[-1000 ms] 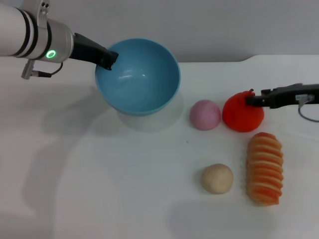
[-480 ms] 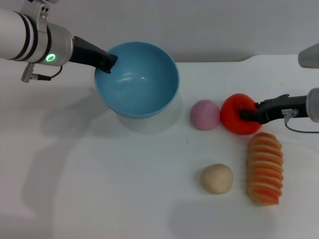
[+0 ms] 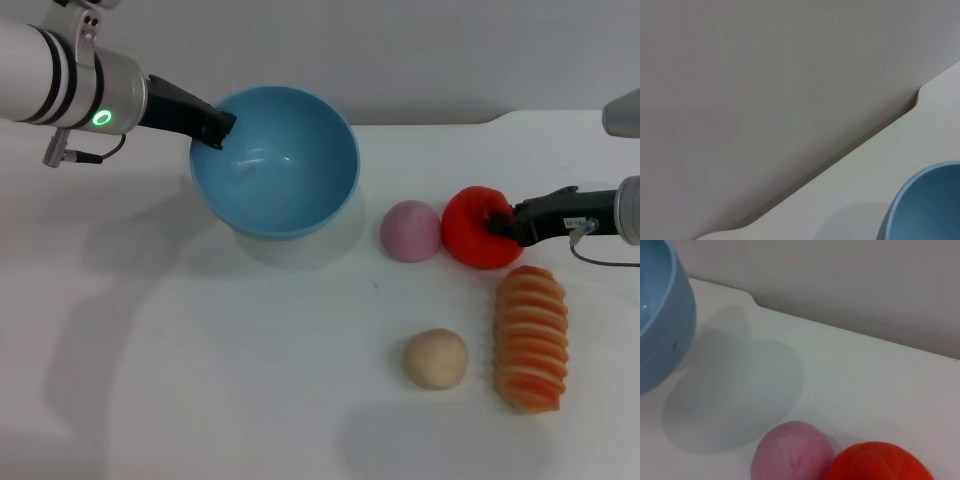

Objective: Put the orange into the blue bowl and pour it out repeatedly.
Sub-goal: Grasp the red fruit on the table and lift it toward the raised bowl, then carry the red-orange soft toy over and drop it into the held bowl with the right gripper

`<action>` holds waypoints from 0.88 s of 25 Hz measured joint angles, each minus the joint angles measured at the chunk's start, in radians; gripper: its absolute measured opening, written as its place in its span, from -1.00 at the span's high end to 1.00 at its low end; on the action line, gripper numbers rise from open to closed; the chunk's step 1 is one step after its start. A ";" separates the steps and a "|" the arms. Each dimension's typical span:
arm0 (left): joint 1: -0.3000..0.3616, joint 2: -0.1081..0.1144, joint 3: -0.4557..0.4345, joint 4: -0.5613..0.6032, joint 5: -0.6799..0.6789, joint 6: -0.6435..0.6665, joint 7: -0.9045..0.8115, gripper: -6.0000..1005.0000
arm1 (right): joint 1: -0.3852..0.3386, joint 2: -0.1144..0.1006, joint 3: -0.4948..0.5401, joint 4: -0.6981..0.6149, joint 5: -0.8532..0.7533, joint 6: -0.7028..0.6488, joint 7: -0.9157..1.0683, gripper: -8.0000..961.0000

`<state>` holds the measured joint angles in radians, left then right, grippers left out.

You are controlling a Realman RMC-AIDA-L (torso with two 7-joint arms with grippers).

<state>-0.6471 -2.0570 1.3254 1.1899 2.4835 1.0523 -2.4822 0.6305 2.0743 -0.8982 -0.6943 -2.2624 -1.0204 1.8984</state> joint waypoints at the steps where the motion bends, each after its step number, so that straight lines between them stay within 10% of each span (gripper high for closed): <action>1: 0.000 0.000 0.000 0.000 0.000 0.000 0.000 0.99 | 0.000 0.000 0.000 -0.002 0.000 -0.004 -0.008 0.58; 22: -0.048 -0.002 0.035 -0.014 0.000 0.171 -0.008 0.99 | -0.099 -0.003 -0.076 -0.345 0.527 -0.383 -0.154 0.95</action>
<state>-0.6955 -2.0586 1.3606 1.1754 2.4832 1.2229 -2.4898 0.5319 2.0713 -0.9742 -1.0390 -1.7357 -1.4032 1.7449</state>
